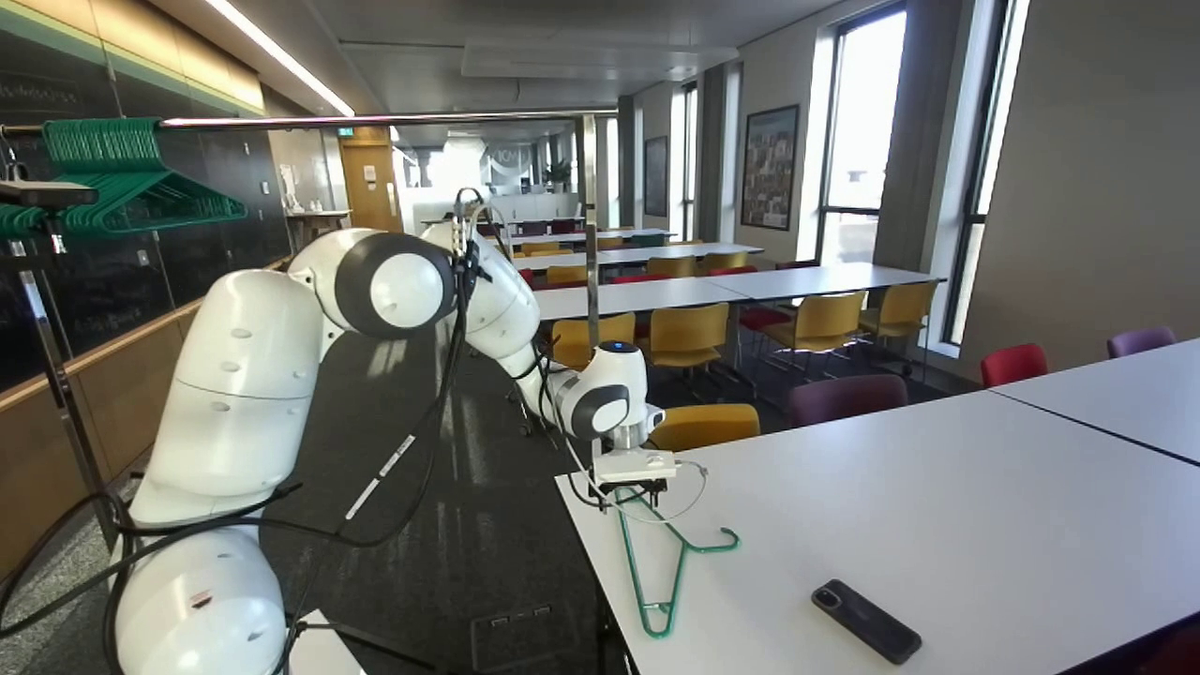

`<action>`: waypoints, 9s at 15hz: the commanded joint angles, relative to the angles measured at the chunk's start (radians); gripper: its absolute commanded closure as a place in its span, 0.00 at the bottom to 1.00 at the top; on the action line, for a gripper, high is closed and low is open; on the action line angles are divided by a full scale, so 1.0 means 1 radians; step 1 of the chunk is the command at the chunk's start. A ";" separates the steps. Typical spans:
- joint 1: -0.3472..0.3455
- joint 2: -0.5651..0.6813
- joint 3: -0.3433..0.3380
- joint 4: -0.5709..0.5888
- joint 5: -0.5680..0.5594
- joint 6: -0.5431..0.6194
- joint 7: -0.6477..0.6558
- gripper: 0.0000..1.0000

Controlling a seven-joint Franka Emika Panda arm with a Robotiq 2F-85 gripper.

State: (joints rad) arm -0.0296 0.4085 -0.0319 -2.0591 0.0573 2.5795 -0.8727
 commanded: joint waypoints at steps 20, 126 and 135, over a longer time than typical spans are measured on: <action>-0.021 0.264 0.063 0.195 -0.200 0.048 0.185 0.00; 0.233 -0.769 0.363 -0.113 -1.221 -0.388 0.810 0.98; 0.272 -0.513 0.471 0.317 -1.607 -0.769 0.566 0.98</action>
State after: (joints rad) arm 0.2128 -0.2115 0.4096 -1.8962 -1.4478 1.9596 -0.2007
